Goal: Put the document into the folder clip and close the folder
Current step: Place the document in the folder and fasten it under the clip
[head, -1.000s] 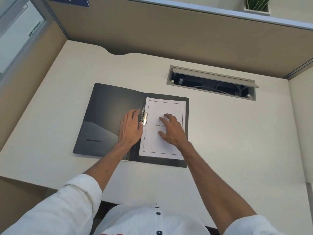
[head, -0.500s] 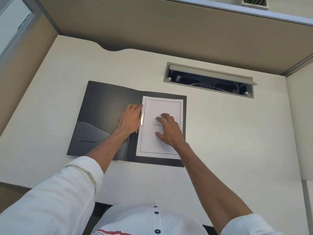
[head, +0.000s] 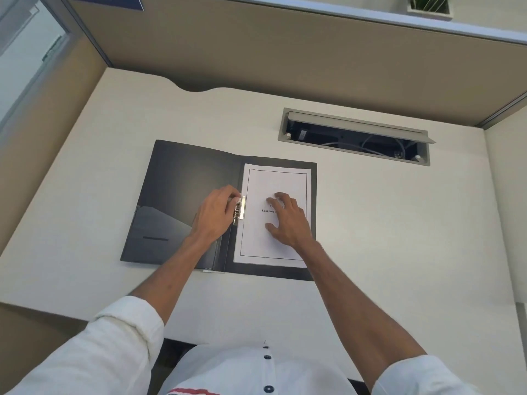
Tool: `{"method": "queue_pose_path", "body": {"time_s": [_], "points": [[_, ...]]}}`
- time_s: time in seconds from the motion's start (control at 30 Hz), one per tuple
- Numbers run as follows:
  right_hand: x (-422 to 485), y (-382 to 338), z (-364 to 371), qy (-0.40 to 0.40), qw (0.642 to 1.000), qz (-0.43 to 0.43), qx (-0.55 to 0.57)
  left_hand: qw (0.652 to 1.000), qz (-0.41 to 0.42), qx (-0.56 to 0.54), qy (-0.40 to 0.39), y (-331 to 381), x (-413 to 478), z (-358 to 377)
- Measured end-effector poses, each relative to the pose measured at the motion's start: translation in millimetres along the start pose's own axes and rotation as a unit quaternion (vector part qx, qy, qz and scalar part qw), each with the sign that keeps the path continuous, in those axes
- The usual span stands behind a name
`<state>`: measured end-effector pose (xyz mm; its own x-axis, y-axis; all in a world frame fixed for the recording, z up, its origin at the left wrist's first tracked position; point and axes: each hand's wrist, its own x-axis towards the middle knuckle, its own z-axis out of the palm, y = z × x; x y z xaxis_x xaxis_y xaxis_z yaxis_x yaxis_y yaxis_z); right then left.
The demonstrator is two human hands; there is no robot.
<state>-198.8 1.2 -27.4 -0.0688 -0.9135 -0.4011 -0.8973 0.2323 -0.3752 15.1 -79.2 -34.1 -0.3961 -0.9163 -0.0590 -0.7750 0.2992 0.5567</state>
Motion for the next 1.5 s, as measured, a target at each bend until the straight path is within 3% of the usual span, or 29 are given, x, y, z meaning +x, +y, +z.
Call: {"method": "queue_pose_path", "body": {"time_s": [0.2,0.37,0.53,0.63,0.8,0.97,1.23,1.5], "points": [[-3,-2,-1,0.000,1.000,0.000,-0.004,0.999,-0.005,-0.038,-0.010,-7,-29,5],[-5,-2,-1,-0.006,1.000,0.000,-0.007,0.992,-0.076,-0.100,-0.032,-5,-25,11],[-5,-2,-2,-0.008,1.000,-0.001,-0.006,0.984,-0.140,-0.020,-0.113,-12,-19,12],[-4,-2,-1,-0.008,1.000,0.002,-0.003,0.975,-0.153,0.049,-0.154,-17,-17,13],[-3,-2,0,-0.006,1.000,0.003,-0.002,0.968,-0.155,0.072,-0.183,-21,-16,16],[-2,-2,3,-0.006,1.000,0.007,-0.002,0.965,-0.153,0.116,-0.181,-19,-15,20],[-3,-1,3,-0.008,1.000,0.002,-0.006,0.970,-0.134,0.100,-0.178,-26,-18,16],[-11,-19,18,0.027,1.000,-0.001,-0.013,0.978,-0.161,0.102,-0.085,-63,-41,-12]]}}
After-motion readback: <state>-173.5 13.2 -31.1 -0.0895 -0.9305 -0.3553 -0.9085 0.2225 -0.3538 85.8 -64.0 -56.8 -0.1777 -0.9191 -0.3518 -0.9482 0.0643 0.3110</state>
